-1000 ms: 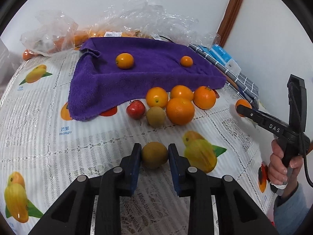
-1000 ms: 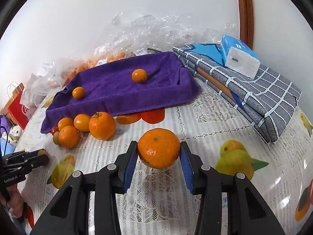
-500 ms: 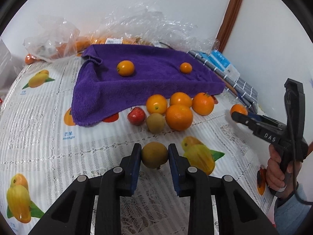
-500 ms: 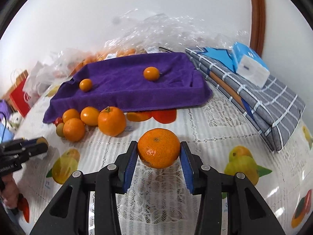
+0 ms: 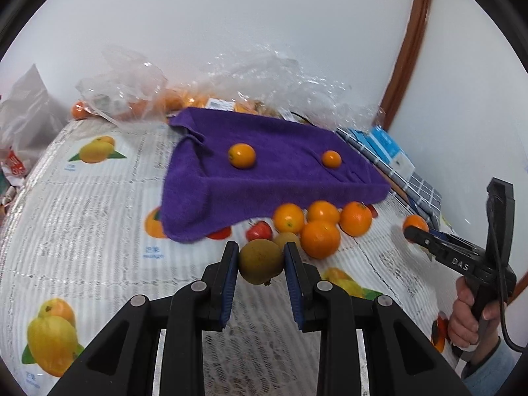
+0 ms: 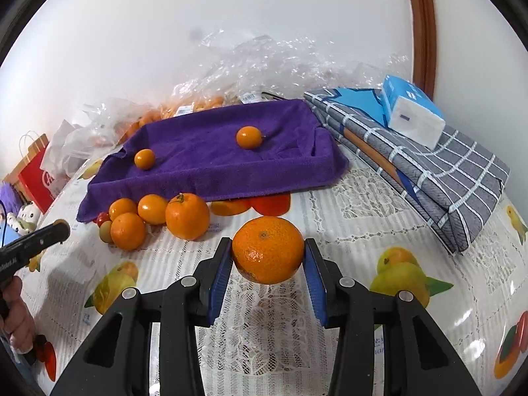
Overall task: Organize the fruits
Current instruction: 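Carry both fruits onto the purple towel and open both tools, then withdraw both tools from the towel toward the remaining fruit, then grasp a large orange with the right tool while the left grasps the red apple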
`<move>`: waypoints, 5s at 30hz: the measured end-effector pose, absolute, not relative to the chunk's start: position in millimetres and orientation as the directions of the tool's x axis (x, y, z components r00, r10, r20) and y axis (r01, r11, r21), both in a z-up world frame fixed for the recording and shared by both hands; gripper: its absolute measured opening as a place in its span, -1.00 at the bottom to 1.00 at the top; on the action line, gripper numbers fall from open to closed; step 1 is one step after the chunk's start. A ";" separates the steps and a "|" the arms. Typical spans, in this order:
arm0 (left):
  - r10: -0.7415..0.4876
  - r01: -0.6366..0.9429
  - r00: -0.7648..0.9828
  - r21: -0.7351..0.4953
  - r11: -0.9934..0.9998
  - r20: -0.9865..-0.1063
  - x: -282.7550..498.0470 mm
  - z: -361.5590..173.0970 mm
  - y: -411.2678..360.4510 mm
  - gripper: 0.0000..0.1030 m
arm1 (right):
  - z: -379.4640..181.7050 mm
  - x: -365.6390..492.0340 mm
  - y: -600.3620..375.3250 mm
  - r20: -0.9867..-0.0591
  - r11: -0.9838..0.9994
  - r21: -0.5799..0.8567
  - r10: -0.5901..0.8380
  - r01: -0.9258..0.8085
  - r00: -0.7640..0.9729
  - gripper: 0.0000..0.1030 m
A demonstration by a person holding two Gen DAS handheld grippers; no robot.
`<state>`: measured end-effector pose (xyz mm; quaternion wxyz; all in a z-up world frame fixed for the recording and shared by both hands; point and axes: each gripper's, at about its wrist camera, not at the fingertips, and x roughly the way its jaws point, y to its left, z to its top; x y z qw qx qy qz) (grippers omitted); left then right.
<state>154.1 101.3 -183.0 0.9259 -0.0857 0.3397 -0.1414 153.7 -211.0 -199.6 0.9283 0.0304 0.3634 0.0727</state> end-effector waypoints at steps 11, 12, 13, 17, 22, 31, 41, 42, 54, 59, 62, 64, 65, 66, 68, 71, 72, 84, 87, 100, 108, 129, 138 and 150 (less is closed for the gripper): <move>-0.249 0.140 0.795 -0.232 0.962 -0.553 165.4 -127.4 111.2 -0.48 | -139.9 189.5 -203.1 -0.609 0.974 0.150 0.227 -0.171 0.760 -0.17; -0.248 0.136 0.799 -0.238 0.962 -0.547 170.7 -121.5 112.0 -0.48 | -134.0 195.5 -201.0 -0.597 0.973 0.148 0.230 -0.175 0.769 -0.17; -0.245 0.130 0.804 -0.242 0.962 -0.542 177.2 -116.7 112.5 -0.48 | -130.8 199.2 -200.5 -0.591 0.973 0.147 0.231 -0.178 0.773 -0.17; -0.207 0.087 0.823 -0.243 0.966 -0.528 209.1 -105.0 110.4 -0.48 | -115.3 225.3 -193.9 -0.557 0.975 0.133 0.224 -0.180 0.800 -0.17; -0.192 0.046 0.835 -0.281 0.959 -0.516 251.3 -110.3 105.5 -0.48 | -108.3 264.8 -193.3 -0.540 0.975 0.131 0.223 -0.181 0.811 -0.17; -0.124 -0.049 0.791 -0.264 0.963 -0.599 288.3 -161.6 109.2 -0.48 | -174.8 305.2 -206.5 -0.662 0.980 0.142 0.200 -0.142 0.722 -0.17; -0.154 -0.015 0.773 -0.260 0.966 -0.616 294.8 -175.1 100.7 -0.48 | -200.8 317.7 -201.0 -0.715 0.982 0.111 0.188 -0.156 0.674 -0.17; -0.150 -0.014 0.769 -0.251 0.968 -0.622 296.8 -176.9 98.6 -0.48 | -202.9 318.3 -201.1 -0.719 0.982 0.112 0.186 -0.152 0.669 -0.17; -0.140 0.012 0.736 -0.195 0.981 -0.662 299.2 -186.4 83.9 -0.48 | -214.0 324.1 -202.9 -0.753 0.987 0.118 0.159 -0.106 0.638 -0.09; -0.141 0.014 0.732 -0.192 0.981 -0.667 300.4 -187.1 84.0 -0.48 | -206.9 315.5 -203.1 -0.728 0.990 0.115 0.142 -0.085 0.671 0.13; -0.147 0.028 0.727 -0.186 0.982 -0.671 302.4 -187.5 82.1 -0.48 | -202.7 310.6 -200.9 -0.705 0.993 0.081 0.116 -0.083 0.699 0.22; -0.150 0.031 0.725 -0.185 0.982 -0.673 302.9 -187.5 81.4 -0.48 | -201.2 308.7 -199.2 -0.710 0.994 0.063 0.110 -0.093 0.696 0.22; -0.151 0.033 0.724 -0.184 0.982 -0.673 303.2 -187.6 81.2 -0.48 | -200.2 307.2 -198.3 -0.710 0.993 0.057 0.111 -0.100 0.695 0.22; -0.150 0.033 0.724 -0.183 0.983 -0.673 303.4 -187.5 80.9 -0.48 | -199.2 305.4 -198.1 -0.706 0.993 0.054 0.112 -0.105 0.699 0.22; -0.150 0.034 0.724 -0.183 0.983 -0.674 303.7 -187.3 80.8 -0.41 | -196.8 301.0 -196.6 -0.686 0.994 0.040 0.101 -0.102 0.720 0.24; -0.166 0.051 0.726 -0.188 0.981 -0.667 302.3 -185.0 80.0 -0.13 | -192.4 295.4 -193.8 -0.661 0.994 0.012 0.087 -0.105 0.746 0.38; -0.172 0.059 0.735 -0.191 0.980 -0.656 300.5 -182.9 80.0 -0.07 | -190.5 293.6 -193.0 -0.661 0.994 0.012 0.092 -0.112 0.745 0.43; -0.166 0.042 0.831 -0.238 0.970 -0.530 280.4 -161.1 93.0 0.06 | -159.9 245.0 -184.8 -0.652 0.996 0.025 0.080 -0.084 0.754 0.40; -0.178 0.047 0.844 -0.262 0.964 -0.506 275.2 -156.2 96.6 0.06 | -151.4 222.2 -189.2 -0.649 0.994 0.053 0.106 -0.094 0.754 0.37; -0.165 0.023 0.853 -0.280 0.960 -0.495 254.3 -148.6 112.8 0.03 | -168.3 163.7 -179.6 -0.710 0.993 0.084 0.120 -0.086 0.694 0.03; -0.186 0.053 0.826 -0.254 0.966 -0.532 208.1 -136.9 116.0 0.06 | -182.2 154.6 -180.3 -0.714 0.983 0.133 0.181 -0.123 0.677 -0.08; -0.216 -0.049 0.739 -0.370 0.928 -0.638 171.9 -193.5 154.3 0.11 | -217.5 213.5 -134.2 -0.758 0.956 0.186 0.286 -0.226 0.586 -0.03; -0.232 -0.023 0.726 -0.359 0.933 -0.648 174.4 -195.3 147.3 0.11 | -217.3 211.1 -138.1 -0.753 0.960 0.182 0.276 -0.214 0.597 -0.16; -0.361 0.090 0.646 -0.403 0.911 -0.673 180.5 -196.6 107.6 0.00 | -206.3 165.6 -190.5 -0.711 0.984 0.036 0.149 -0.177 0.687 -0.16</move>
